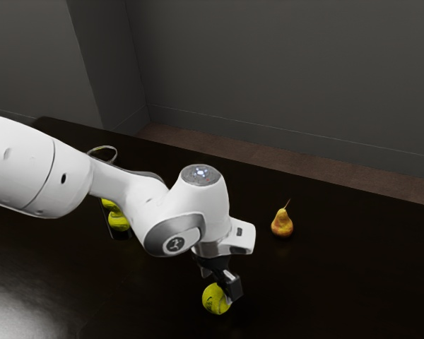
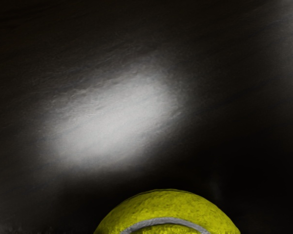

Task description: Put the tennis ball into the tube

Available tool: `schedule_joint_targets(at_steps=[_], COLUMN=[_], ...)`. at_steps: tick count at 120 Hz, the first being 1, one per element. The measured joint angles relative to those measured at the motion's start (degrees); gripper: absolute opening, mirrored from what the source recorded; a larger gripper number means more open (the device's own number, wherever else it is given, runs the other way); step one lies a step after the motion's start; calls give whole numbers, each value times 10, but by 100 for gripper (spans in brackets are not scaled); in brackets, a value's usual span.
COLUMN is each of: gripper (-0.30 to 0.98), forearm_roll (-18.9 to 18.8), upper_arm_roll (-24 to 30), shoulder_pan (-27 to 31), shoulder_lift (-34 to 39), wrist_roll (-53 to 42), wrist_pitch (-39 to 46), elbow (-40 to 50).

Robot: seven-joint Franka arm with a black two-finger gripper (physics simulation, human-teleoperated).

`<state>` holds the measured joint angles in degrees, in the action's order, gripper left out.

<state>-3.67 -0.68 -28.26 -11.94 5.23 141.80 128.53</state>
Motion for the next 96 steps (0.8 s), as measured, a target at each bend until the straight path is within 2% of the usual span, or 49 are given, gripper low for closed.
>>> schedule_joint_targets(at_steps=[44,80,96], gripper=[69,68,55], forearm_roll=[39,91,94], upper_arm_roll=[-7,-12,-12], shoulder_pan=[6,1,0], shoulder_lift=[-21,-25,-25], wrist_roll=[27,35,36], wrist_pitch=[39,45,46], elbow=[13,39,37])
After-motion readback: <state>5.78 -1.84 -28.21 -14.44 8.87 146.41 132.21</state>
